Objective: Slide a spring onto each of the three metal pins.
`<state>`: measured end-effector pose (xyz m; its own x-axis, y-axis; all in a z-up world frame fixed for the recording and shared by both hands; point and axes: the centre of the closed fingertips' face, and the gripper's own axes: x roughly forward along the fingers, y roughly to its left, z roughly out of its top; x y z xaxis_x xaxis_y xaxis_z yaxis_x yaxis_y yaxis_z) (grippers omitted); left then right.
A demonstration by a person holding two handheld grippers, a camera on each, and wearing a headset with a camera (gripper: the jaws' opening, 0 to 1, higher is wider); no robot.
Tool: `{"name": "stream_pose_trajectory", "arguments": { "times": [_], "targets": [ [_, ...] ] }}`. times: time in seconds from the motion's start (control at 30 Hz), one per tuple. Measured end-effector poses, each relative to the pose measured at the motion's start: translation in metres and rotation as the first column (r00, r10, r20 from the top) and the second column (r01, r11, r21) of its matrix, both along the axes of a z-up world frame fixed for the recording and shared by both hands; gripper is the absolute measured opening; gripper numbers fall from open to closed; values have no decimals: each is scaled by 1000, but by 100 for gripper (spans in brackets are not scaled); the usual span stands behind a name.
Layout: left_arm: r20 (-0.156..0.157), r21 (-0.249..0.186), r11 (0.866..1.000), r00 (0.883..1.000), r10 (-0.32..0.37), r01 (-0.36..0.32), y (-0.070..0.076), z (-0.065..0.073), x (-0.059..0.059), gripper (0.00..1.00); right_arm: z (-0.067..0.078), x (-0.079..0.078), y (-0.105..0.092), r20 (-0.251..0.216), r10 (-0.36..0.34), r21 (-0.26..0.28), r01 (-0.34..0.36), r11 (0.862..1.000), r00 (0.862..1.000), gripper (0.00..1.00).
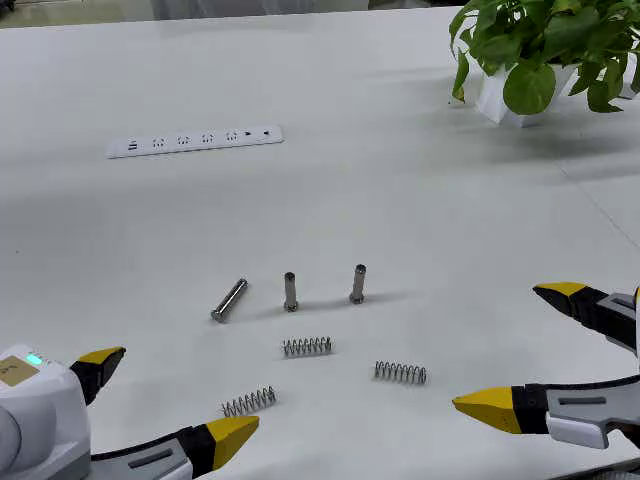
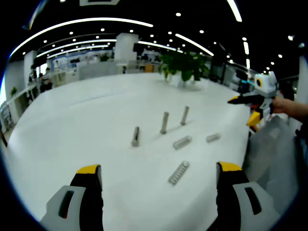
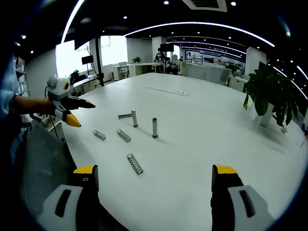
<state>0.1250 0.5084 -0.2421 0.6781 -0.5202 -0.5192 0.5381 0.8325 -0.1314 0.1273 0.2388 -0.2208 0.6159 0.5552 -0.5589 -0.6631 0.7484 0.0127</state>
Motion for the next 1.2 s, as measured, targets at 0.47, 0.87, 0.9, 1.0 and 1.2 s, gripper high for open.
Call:
{"name": "stream_pose_trajectory", "arguments": {
  "times": [0.47, 0.87, 0.9, 1.0, 1.2],
  "targets": [
    [-17, 34, 999, 1000, -14, 15, 15, -1, -6, 100, -3, -2, 4, -12, -5, 14, 5, 1000, 1000, 99],
    [-26, 37, 999, 999, -30, 31, 15, -6, -5, 100, -5, -4, 4, -13, -22, 21, 22, 1000, 1000, 99],
    [-26, 36, 999, 999, -30, 31, 14, -6, -5, 100, -5, -4, 4, -14, -22, 20, 22, 1000, 1000, 99],
    [-21, 35, 999, 999, -33, 34, 14, -6, -4, 100, -5, -4, 4, -15, -22, 19, 22, 1000, 1000, 99],
    [-30, 37, 998, 999, -42, 43, 15, -8, -5, 100, -6, -5, 5, -15, -18, 17, 18, 1000, 1000, 99]
  ]
}}
